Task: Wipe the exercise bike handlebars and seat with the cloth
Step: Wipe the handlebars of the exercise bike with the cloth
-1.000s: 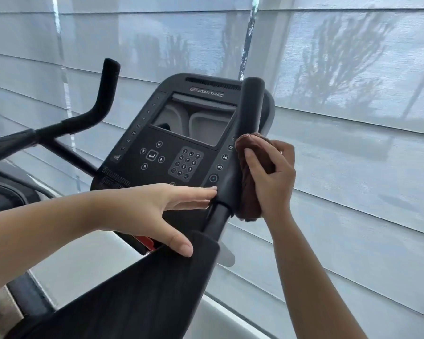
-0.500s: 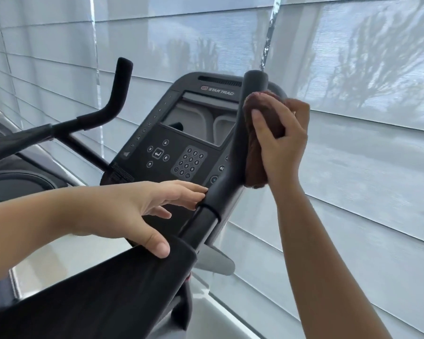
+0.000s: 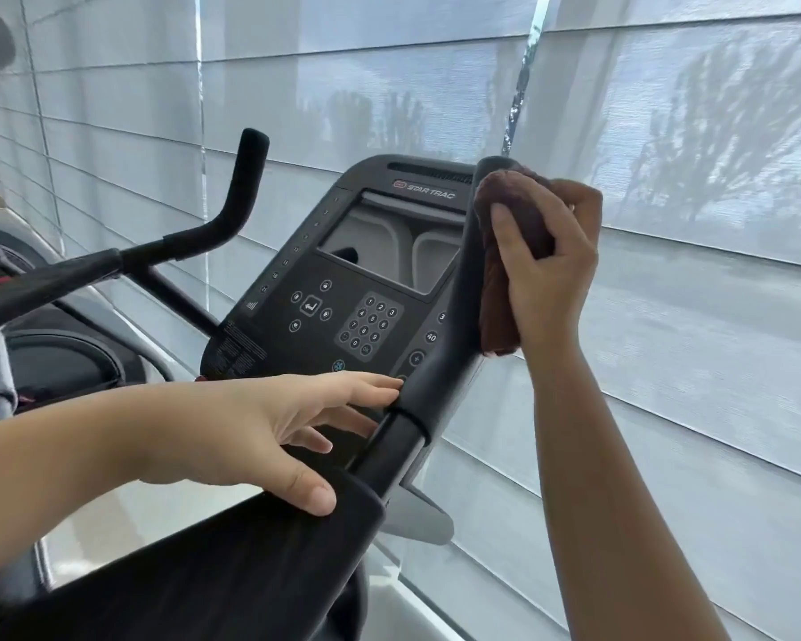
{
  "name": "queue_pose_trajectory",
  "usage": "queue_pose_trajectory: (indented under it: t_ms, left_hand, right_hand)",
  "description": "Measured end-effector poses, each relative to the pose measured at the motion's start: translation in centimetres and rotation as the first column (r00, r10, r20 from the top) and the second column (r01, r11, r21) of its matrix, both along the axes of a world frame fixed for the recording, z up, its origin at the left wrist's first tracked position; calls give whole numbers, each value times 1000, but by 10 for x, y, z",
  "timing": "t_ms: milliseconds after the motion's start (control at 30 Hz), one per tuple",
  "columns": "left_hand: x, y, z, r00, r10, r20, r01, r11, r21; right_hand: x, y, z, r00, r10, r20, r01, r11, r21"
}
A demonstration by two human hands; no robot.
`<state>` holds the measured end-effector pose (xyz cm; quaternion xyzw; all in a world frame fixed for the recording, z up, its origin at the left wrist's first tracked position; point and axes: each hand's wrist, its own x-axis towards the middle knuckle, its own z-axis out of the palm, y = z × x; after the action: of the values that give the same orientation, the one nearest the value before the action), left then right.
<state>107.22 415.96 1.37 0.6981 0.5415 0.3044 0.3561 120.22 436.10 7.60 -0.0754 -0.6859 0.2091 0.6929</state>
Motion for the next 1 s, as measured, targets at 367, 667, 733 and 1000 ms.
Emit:
queue_pose_trajectory:
  t_ms: [367, 667, 733, 1000]
  left_hand:
    - [7, -2, 6, 995, 70, -65, -70, 998, 6]
    - [26, -31, 3, 921, 207, -329, -155, 972, 177]
    - [27, -47, -1, 902, 229, -366, -150, 961, 231]
    - [31, -134, -32, 815, 390, -429, -123, 839, 530]
  right_hand:
    - [19, -56, -97, 999, 27, 34, -17, 963, -268]
    - [50, -113, -87, 934, 44, 356, 67, 954, -293]
    - [59, -129, -81, 871, 64, 487, 79, 960, -267]
    - [64, -209, -96, 851, -16, 525, 197, 936, -291]
